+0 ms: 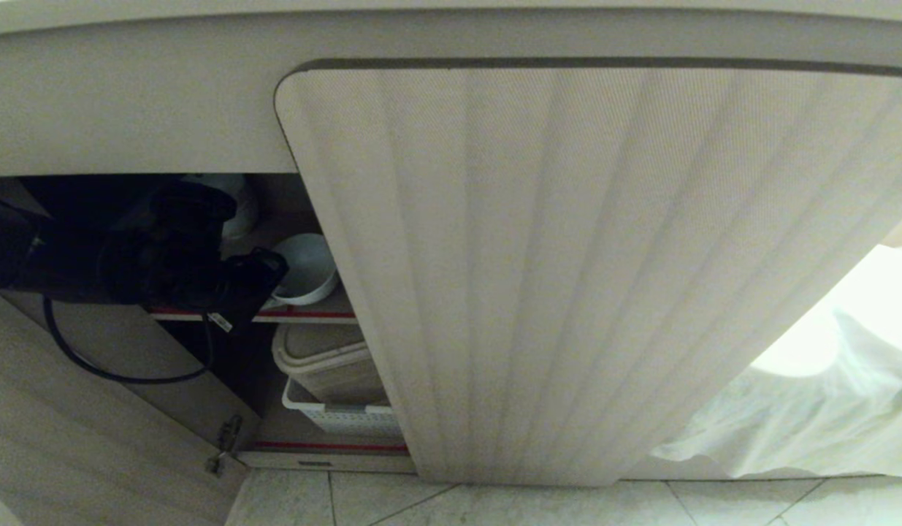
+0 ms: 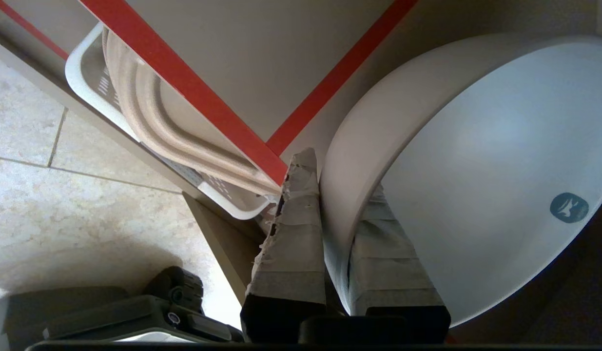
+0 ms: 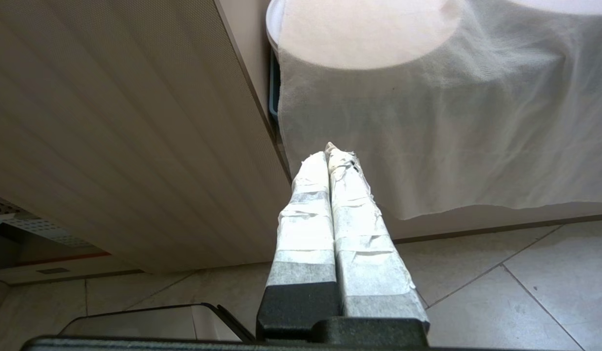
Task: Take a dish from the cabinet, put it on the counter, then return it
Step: Put it back into the cabinet
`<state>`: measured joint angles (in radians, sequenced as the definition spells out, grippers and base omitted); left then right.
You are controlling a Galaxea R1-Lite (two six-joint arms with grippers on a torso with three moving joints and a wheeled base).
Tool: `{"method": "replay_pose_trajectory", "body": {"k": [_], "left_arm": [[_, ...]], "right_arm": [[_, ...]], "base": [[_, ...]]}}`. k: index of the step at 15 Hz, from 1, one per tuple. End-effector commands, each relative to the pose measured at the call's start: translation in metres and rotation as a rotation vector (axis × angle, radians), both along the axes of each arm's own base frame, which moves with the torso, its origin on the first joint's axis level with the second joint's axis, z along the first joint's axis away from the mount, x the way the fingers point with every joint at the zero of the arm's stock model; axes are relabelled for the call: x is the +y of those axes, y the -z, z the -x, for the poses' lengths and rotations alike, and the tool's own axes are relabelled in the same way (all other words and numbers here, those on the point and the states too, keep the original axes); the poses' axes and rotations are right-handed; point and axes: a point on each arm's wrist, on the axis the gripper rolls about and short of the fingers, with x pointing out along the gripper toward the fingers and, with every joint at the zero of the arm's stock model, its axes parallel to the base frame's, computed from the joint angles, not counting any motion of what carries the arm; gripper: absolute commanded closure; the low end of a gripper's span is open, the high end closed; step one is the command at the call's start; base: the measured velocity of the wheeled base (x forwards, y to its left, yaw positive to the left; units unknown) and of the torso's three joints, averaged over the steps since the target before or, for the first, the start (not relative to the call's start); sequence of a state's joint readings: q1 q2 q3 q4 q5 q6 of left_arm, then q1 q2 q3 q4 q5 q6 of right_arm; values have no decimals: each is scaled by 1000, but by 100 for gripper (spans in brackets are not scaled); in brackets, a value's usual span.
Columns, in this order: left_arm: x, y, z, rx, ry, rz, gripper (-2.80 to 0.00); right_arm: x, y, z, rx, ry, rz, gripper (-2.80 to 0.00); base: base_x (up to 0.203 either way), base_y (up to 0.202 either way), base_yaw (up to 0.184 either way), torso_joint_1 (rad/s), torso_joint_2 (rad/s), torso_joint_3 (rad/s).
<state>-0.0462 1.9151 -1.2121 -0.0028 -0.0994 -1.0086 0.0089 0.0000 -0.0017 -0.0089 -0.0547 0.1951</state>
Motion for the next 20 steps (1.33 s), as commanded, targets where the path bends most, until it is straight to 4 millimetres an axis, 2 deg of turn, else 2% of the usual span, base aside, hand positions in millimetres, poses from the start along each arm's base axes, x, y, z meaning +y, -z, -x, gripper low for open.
{"method": "replay_pose_trajectory", "body": {"k": [1,2,20], "left_arm": [[0,0,0,0,-3,4,0],[0,0,0,0,-3,4,-280],[1,-4,-8,-46,-30,-9,-280]], "right_arm": [[0,0,0,0,0,-1,0],[0,0,0,0,0,-1,0],[0,0,0,0,0,-1,0]], "base": [[0,0,0,0,0,0],[0,0,0,0,0,0],[0,0,0,0,0,0]]}}
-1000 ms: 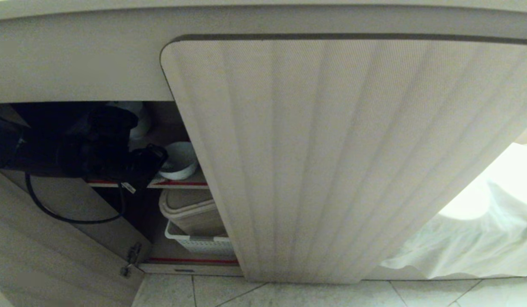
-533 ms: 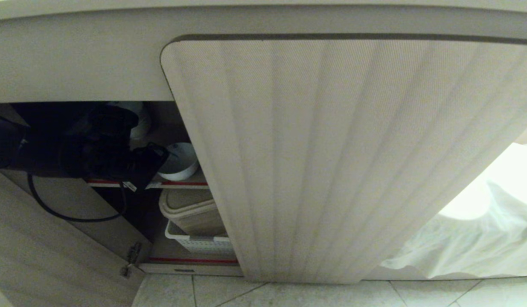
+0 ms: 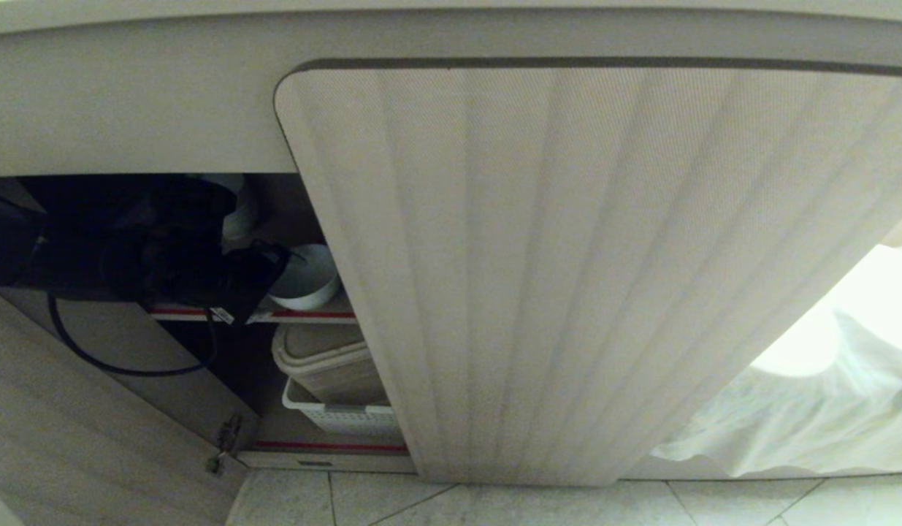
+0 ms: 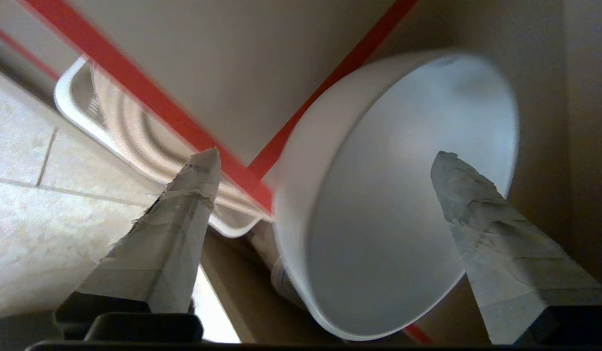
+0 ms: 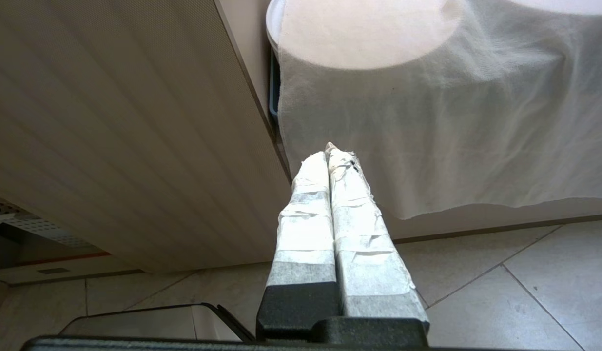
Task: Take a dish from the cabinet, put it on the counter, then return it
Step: Put it back into the cabinet
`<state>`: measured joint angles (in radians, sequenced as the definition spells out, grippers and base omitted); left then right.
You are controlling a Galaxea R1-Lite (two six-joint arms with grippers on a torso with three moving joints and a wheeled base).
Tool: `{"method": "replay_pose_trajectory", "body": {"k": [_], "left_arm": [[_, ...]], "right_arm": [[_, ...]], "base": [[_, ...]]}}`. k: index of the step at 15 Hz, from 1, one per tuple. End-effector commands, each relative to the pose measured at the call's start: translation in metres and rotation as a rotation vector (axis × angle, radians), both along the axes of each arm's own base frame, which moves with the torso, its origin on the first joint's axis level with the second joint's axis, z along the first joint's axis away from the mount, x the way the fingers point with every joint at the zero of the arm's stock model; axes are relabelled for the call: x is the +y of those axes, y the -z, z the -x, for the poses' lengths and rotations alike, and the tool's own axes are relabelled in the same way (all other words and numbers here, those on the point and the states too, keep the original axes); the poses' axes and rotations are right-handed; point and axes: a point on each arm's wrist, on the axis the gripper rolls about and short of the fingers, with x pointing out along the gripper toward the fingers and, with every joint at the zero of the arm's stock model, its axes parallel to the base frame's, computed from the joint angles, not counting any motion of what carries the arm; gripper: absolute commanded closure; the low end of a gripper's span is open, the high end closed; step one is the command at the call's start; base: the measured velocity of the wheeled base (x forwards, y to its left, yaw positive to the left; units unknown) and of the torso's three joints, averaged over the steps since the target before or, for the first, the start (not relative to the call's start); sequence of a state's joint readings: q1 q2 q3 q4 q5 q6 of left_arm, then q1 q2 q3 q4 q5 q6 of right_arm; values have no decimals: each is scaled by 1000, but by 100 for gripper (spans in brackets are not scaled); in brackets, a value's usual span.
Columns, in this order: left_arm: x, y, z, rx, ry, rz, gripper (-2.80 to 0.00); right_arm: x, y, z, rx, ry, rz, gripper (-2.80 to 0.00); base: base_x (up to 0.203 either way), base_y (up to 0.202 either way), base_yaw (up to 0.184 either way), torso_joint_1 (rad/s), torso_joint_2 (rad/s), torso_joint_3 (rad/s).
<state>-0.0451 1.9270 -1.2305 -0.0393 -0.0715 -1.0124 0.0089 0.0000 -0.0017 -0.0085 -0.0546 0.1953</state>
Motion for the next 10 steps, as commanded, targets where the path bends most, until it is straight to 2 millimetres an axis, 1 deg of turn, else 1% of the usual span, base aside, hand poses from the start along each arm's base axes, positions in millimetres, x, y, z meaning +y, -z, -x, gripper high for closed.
{"method": "replay_pose_trajectory", "body": {"k": [1,5,7,10], "left_arm": [[0,-1,-2,-7,-4,4,-280],[0,-8,-10,-115,-20,1,-280],[0,-9,-10,-124,-32,-4,-280],[2,-5,-8,-118,-71,-34,-280]], "right_arm": [[0,0,0,-1,0,-1,0],[0,0,0,-1,0,-1,0],[0,0,0,-1,0,-1,0],[0,0,0,-1,0,-1,0]], "base": [[0,0,0,0,0,0],[0,0,0,0,0,0],[0,0,0,0,0,0],[0,0,0,0,0,0]]}}
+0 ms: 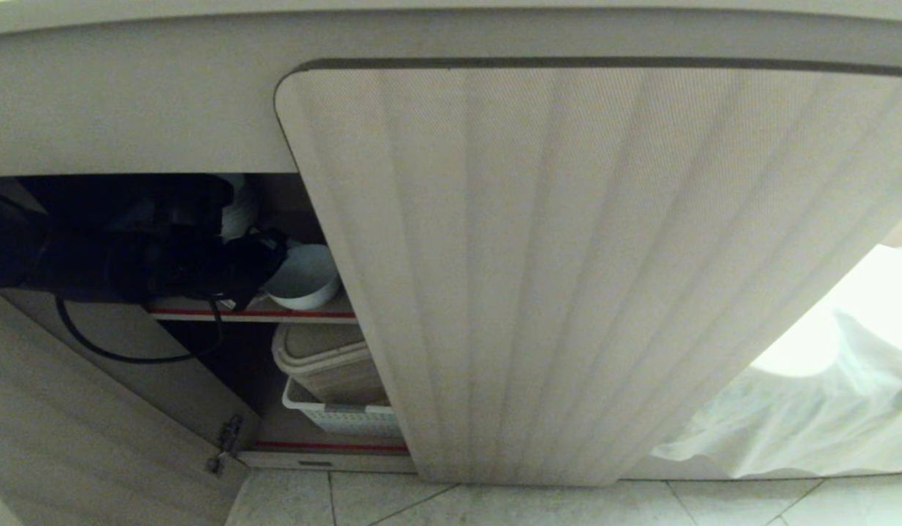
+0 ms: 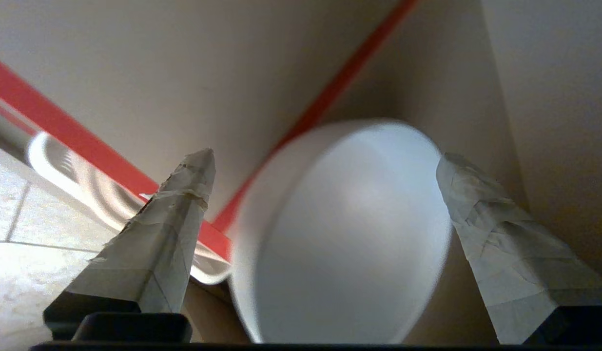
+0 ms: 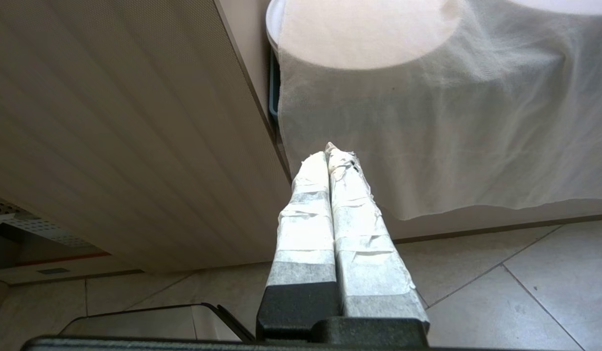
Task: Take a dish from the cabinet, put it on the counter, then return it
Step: Put it back into the cabinet
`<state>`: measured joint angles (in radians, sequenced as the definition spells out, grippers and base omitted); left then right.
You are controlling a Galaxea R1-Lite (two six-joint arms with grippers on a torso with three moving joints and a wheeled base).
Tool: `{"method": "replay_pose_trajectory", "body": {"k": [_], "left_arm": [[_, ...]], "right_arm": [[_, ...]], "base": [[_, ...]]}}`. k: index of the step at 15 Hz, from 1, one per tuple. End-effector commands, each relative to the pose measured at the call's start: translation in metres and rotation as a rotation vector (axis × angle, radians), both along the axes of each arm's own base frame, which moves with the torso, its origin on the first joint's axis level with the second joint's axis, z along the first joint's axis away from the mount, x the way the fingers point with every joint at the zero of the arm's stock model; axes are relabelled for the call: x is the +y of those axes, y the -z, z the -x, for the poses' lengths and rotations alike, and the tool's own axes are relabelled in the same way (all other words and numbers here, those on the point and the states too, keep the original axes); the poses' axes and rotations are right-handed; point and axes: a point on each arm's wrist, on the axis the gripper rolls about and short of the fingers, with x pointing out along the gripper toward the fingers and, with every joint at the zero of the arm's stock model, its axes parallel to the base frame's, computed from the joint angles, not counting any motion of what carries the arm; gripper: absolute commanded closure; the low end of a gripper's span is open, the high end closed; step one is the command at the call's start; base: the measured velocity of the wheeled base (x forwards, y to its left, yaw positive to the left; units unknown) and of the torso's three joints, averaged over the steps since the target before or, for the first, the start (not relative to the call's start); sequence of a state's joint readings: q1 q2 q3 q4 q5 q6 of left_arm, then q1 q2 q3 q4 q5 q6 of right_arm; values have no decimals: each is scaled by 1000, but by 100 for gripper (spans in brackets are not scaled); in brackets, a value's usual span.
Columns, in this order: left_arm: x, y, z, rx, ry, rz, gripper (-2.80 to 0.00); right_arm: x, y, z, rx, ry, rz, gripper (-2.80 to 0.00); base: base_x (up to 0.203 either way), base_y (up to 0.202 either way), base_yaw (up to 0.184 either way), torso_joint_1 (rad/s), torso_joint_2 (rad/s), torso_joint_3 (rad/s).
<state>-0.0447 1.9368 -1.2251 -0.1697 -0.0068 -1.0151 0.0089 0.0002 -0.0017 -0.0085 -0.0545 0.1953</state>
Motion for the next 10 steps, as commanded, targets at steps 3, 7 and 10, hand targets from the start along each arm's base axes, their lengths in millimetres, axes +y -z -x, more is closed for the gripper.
{"method": "replay_pose_trajectory", "body": {"k": [3,7,10], "left_arm": [[1,2,2,-49,-31,-8,-280],[1,3,4,-116,-60,-23,-280],[2,-4,1,-195,-82,-29,-280]], "right_arm": [[0,0,0,-1,0,-1,0],[0,0,0,-1,-1,-1,0],[0,0,0,-1,0,-1,0]], "base": [[0,0,0,0,0,0],[0,0,0,0,0,0],[0,0,0,0,0,0]]}}
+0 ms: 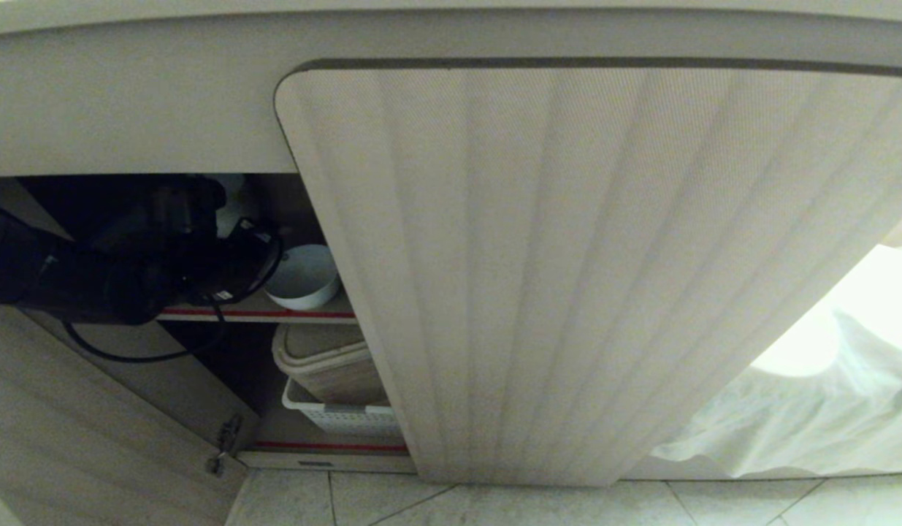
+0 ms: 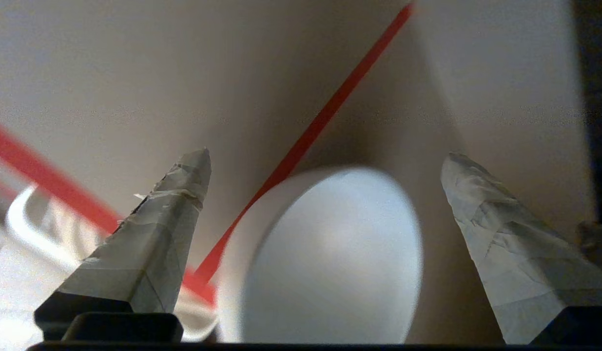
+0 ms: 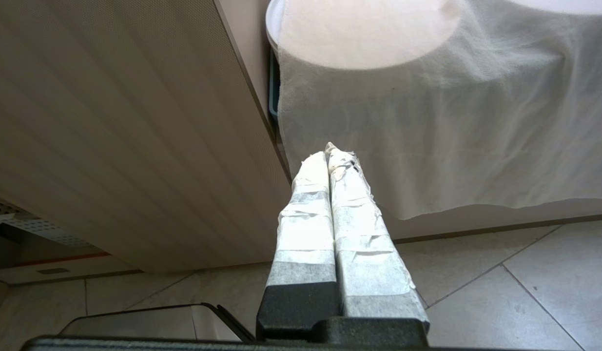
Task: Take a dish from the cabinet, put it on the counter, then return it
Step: Put it back into the cabinet, then close the cabinet door
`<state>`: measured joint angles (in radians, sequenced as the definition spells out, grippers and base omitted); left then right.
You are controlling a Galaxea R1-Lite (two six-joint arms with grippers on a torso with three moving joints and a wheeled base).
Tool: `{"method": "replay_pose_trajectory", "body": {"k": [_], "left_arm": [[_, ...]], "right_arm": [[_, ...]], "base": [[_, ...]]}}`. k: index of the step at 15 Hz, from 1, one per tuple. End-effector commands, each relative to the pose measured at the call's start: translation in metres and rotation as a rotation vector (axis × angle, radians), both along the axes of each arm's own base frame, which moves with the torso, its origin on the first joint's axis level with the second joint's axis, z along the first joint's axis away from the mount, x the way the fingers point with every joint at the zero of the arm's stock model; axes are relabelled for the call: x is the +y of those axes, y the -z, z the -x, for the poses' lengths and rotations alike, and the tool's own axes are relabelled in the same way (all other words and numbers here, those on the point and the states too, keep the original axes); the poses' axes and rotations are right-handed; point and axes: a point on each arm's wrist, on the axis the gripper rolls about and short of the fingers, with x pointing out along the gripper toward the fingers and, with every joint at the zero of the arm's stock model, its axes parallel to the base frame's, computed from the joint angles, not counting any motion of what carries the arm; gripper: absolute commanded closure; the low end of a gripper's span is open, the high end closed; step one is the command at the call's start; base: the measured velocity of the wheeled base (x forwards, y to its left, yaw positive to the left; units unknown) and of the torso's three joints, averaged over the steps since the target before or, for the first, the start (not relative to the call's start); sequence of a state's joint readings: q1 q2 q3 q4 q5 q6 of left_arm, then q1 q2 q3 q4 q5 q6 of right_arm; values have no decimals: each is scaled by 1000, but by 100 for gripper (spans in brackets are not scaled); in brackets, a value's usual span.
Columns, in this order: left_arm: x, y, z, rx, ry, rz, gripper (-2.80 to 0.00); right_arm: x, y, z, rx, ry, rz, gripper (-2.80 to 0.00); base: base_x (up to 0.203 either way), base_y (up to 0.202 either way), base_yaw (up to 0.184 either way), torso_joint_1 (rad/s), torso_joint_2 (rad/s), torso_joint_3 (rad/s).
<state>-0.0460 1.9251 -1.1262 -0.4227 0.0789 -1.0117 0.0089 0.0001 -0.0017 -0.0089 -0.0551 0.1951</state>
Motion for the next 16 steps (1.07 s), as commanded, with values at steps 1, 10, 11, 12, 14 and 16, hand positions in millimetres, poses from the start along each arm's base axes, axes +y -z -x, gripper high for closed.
{"method": "replay_pose_trajectory", "body": {"k": [1,10,11,12,14,16], "left_arm": [[0,-7,-1,-67,-8,4,-280],[0,-4,6,-105,-21,-7,-280],[0,-4,7,-106,-22,-8,-280],[0,-3,9,-101,-24,-10,-280],[1,-3,14,-95,-27,-11,-280],[2,-2,19,-86,-37,-21,-280]], "right_arm": [[0,0,0,0,0,-1,0],[0,0,0,0,0,-1,0],[0,0,0,0,0,-1,0],[0,0,0,0,0,-1,0],[0,0,0,0,0,-1,0],[0,0,0,0,0,-1,0]], "base": [[0,0,0,0,0,0],[0,0,0,0,0,0],[0,0,0,0,0,0],[0,0,0,0,0,0],[0,0,0,0,0,0],[0,0,0,0,0,0]]}}
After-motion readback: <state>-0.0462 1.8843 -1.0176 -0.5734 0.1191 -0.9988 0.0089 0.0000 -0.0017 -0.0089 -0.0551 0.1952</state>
